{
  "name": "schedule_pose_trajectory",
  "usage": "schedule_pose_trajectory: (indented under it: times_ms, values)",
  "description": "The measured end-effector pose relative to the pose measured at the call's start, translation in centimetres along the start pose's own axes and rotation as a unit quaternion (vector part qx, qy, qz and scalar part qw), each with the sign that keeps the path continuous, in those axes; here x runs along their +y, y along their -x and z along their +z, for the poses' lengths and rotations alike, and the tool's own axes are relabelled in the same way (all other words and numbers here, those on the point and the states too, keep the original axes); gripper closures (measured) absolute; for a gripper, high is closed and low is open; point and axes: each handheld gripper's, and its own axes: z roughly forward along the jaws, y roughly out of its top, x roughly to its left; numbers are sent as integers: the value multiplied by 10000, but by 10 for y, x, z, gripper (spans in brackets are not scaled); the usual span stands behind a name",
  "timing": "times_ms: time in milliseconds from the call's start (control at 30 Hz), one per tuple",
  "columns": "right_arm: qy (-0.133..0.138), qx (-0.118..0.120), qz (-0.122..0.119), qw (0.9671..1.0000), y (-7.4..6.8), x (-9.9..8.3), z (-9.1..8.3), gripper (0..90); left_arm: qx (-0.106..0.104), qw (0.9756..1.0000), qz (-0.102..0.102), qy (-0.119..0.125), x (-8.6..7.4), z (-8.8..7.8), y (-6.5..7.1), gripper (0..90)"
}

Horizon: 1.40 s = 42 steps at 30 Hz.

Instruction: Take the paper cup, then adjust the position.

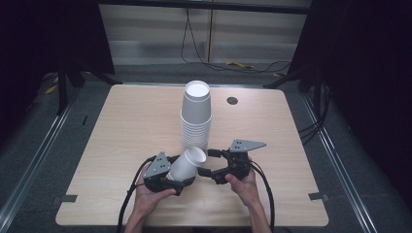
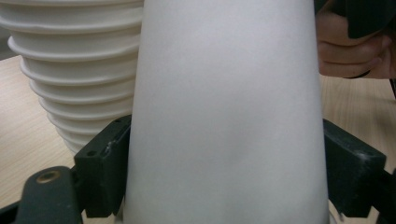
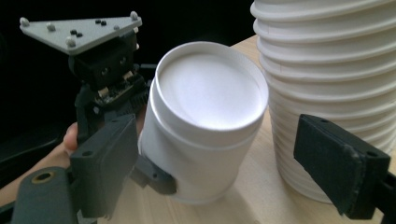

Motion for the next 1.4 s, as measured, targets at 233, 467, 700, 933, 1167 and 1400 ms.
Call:
schedule_pose_trajectory:
  times_ms: [233,467,700,933,1167,1400]
  values:
    - [-65,-44,-82,9999,0,1,-2,143,-91,9996,148,-202,3,-4,-3,161]
    - [-261,-96,-212,9994,-2,2,-3,143,-344,9971,379,-559,5,-2,-4,161]
    - [-341,-142,-245,9990,0,2,-7,143,-339,9939,581,-879,9,1,-3,161]
    - [-459,-155,-269,9985,0,3,-8,141,-389,9899,800,-1106,13,2,-4,161]
    - [-568,-124,-270,9979,1,4,-6,139,-343,9882,886,-1205,13,1,-2,162]
    - [-637,-128,-267,9975,2,6,-5,139,-331,9865,989,-1265,14,2,-1,162]
